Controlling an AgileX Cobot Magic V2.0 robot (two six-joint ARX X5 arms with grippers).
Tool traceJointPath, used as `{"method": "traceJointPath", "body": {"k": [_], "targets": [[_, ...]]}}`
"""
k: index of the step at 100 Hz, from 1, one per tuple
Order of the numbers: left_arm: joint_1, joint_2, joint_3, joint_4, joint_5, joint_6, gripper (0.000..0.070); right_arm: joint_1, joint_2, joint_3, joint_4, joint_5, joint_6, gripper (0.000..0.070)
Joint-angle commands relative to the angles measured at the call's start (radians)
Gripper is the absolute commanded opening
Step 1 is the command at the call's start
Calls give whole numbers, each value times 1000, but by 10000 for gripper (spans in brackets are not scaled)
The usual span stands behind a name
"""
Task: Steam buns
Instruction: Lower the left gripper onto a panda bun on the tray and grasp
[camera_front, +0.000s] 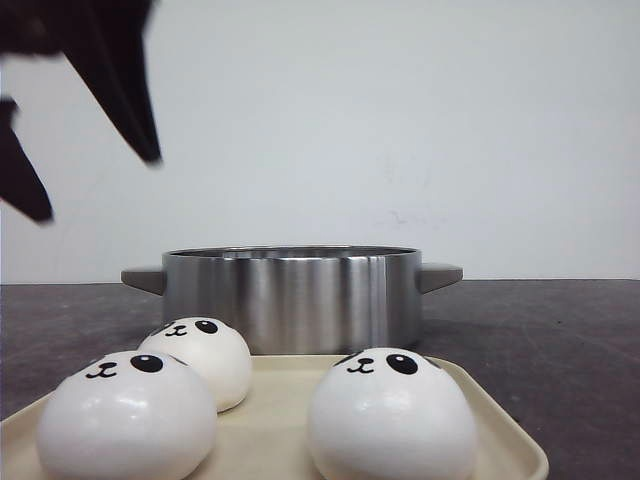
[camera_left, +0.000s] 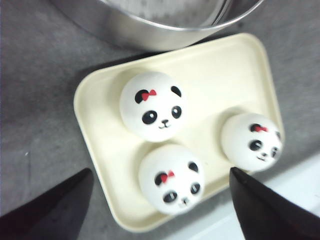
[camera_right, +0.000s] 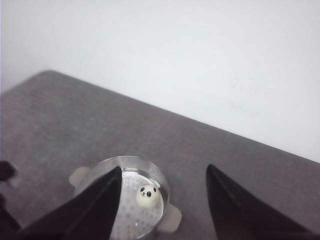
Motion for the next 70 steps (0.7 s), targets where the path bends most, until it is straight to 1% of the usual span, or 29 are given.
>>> {"method": "traceJointPath", "body": {"k": [1, 6, 25, 44, 53, 70], "targets": [[-21, 48, 8, 29, -2, -1, 515, 16, 0, 16, -80, 26, 18, 326], [-32, 87, 8, 56, -2, -1, 515, 16, -25, 8, -82, 49, 18, 326], [-68, 233, 8, 157, -2, -1, 515, 16, -106, -11, -82, 48, 18, 326], [-82, 354, 8, 215, -4, -1, 515, 16, -134, -12, -82, 48, 18, 326], [-82, 397, 8, 231, -24, -1, 515, 16, -139, -15, -82, 48, 18, 326], [-82, 434, 8, 241, -92, -2, 512, 16, -141, -42, -82, 48, 29, 326]]}}
